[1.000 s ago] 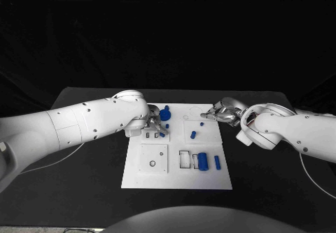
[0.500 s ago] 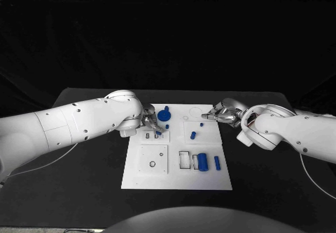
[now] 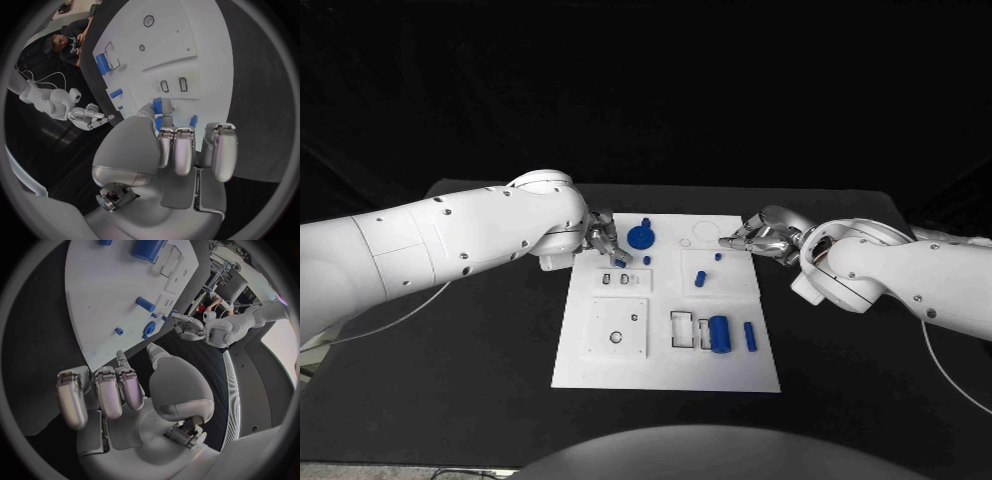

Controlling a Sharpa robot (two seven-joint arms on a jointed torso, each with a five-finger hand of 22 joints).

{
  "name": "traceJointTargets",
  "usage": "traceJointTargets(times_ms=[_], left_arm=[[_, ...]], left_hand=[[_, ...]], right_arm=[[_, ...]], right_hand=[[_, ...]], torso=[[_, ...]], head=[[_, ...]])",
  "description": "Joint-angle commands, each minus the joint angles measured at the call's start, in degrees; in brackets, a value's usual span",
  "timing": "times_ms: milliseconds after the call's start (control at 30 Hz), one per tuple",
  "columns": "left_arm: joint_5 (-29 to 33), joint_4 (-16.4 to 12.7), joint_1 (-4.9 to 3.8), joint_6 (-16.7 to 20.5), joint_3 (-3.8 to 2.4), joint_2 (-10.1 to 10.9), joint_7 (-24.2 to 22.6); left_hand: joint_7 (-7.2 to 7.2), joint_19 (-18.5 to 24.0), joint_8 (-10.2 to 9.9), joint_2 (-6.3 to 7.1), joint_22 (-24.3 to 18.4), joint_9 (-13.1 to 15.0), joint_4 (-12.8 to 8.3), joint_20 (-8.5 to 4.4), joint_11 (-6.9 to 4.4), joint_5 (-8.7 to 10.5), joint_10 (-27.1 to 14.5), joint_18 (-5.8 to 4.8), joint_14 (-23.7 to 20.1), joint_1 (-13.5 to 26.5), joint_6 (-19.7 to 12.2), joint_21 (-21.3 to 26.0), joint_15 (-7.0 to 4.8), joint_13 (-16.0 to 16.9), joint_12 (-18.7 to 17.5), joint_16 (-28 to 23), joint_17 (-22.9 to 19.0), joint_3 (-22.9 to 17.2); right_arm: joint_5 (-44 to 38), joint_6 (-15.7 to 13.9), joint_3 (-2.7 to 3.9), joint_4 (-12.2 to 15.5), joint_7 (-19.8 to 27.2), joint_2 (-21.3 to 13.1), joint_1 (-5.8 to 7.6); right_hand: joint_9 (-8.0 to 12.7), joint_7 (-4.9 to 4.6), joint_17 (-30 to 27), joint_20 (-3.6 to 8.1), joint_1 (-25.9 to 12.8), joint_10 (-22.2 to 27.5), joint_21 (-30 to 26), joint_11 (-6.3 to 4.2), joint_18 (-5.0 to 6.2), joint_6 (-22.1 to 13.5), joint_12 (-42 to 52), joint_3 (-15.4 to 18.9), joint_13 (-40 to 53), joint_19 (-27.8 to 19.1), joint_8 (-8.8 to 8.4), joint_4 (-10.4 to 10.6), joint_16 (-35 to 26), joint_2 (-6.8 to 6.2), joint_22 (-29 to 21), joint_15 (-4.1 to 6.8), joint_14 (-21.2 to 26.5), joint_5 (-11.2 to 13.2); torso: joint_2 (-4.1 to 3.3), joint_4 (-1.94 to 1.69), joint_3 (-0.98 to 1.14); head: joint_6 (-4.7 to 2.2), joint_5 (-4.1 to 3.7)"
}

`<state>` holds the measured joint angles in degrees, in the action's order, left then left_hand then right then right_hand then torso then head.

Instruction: Assemble the parts on the task board

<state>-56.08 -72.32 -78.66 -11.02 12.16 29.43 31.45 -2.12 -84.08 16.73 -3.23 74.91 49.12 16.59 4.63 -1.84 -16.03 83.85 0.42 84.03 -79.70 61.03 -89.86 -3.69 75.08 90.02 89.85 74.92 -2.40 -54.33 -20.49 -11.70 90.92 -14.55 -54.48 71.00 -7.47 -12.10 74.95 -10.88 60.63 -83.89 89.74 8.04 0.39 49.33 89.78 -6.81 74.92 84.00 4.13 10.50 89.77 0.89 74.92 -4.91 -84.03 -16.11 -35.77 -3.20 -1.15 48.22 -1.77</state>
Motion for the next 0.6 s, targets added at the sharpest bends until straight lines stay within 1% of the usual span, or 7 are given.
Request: traceJointTargets(times_ms=[33,100,233,300,333,533,600], left_arm=[[0.2,-0.3,-0.19,-4.1,-0.02,-0.1,3.5],[0.0,-0.4,-0.24,-4.8,-0.02,-0.2,4.4],[-0.4,-0.5,-0.32,-6.0,-0.01,-0.3,5.8],[-0.5,-0.6,-0.34,-6.6,-0.01,-0.4,6.4],[-0.6,-0.6,-0.35,-7.0,-0.01,-0.5,6.8],[-1.1,-0.6,-0.37,-8.0,-0.01,-0.9,8.0],[-1.2,-0.6,-0.38,-8.0,-0.01,-1.1,8.2]], left_hand=[[0.92,-5.9,-0.1,0.03,15.1,0.0,0.1,0.01,-0.06,-0.31,6.2,-0.42,6.0,-0.3,1.2,-0.1,0.15,14.9,0.0,0.1,15.1,-0.4],[0.92,-5.9,-0.1,0.03,15.1,0.0,0.2,0.03,-0.06,-0.32,6.2,-0.42,6.0,-0.3,1.3,-0.1,0.14,14.9,0.0,0.1,15.1,-0.4],[0.94,-5.9,-0.1,0.02,15.1,0.0,0.2,0.06,-0.06,-0.33,6.2,-0.42,6.0,-0.2,1.4,-0.1,0.11,14.9,0.0,0.1,15.1,-0.4],[0.98,-5.9,-0.1,-0.03,15.1,0.0,0.1,0.11,-0.07,-0.36,6.2,-0.42,6.0,-0.1,1.5,-0.1,0.06,14.9,0.0,0.1,15.1,-0.6],[1.00,-5.9,-0.1,-0.02,15.1,0.0,0.1,0.14,-0.09,-0.37,6.2,-0.42,6.0,-0.2,1.6,-0.1,0.03,14.9,0.0,0.1,15.1,-0.6],[1.07,-5.9,-0.2,0.04,15.1,0.0,0.0,0.23,-0.15,-0.42,6.2,-0.42,6.0,-0.3,1.7,-0.1,-0.05,14.9,0.0,0.1,15.1,-0.8],[1.08,-5.9,-0.2,0.05,15.1,0.0,0.0,0.25,-0.16,-0.43,6.2,-0.42,6.0,-0.4,1.7,-0.1,-0.07,14.9,0.0,0.1,15.1,-0.9]], right_arm=[[-0.6,0.6,-0.01,0.0,0.0,0.1,-0.08],[-0.6,0.6,-0.01,0.0,0.0,0.1,-0.09],[-0.6,0.5,-0.01,0.0,0.1,0.1,-0.11],[-0.6,0.5,-0.01,0.0,0.1,0.1,-0.11],[-0.6,0.5,-0.01,0.0,0.1,0.1,-0.12],[-0.6,0.4,-0.01,-0.1,0.1,0.1,-0.12],[-0.6,0.4,-0.01,-0.1,0.1,0.1,-0.13]], right_hand=[[-0.1,-0.35,15.1,-0.24,0.1,-6.1,0.3,0.47,-0.39,-0.2,0.2,0.3,15.1,6.0,0.19,0.0,0.2,0.20,15.1,-0.30,-6.0,-0.2],[-0.1,-0.35,15.1,-0.24,0.1,-6.1,0.3,0.47,-0.39,-0.2,0.2,0.3,15.1,6.0,0.19,0.0,0.2,0.20,15.1,-0.30,-6.0,-0.2],[-0.1,-0.35,15.1,-0.24,0.1,-6.1,0.3,0.47,-0.39,-0.2,0.2,0.3,15.1,6.0,0.19,0.0,0.2,0.20,15.1,-0.30,-6.0,-0.2],[-0.1,-0.35,15.1,-0.24,0.1,-6.1,0.3,0.47,-0.39,-0.2,0.2,0.3,15.1,6.0,0.19,0.0,0.2,0.20,15.1,-0.30,-6.0,-0.2],[-0.1,-0.35,15.1,-0.24,0.1,-6.1,0.3,0.47,-0.39,-0.2,0.2,0.3,15.1,6.0,0.19,0.0,0.2,0.20,15.1,-0.30,-6.0,-0.2],[-0.1,-0.36,15.1,-0.24,0.1,-6.1,0.3,0.47,-0.39,-0.2,0.2,0.3,15.1,6.0,0.19,0.0,0.2,0.20,15.1,-0.31,-6.0,-0.2],[-0.1,-0.38,15.1,-0.29,0.2,-6.1,0.3,0.50,-0.39,-0.2,0.2,0.3,15.1,6.0,0.19,0.0,0.2,0.22,15.1,-0.34,-6.0,-0.3]], torso=[[-0.07,0.01,-0.07],[-0.08,0.05,-0.08],[-0.13,0.10,-0.08],[-0.10,0.06,-0.05],[-0.10,0.06,-0.06],[-0.05,0.03,-0.03],[-0.06,0.04,-0.05]], head=[[0.06,0.12],[0.21,0.19],[0.31,0.28],[0.34,0.34],[0.47,0.33],[0.69,0.33],[0.67,0.43]])
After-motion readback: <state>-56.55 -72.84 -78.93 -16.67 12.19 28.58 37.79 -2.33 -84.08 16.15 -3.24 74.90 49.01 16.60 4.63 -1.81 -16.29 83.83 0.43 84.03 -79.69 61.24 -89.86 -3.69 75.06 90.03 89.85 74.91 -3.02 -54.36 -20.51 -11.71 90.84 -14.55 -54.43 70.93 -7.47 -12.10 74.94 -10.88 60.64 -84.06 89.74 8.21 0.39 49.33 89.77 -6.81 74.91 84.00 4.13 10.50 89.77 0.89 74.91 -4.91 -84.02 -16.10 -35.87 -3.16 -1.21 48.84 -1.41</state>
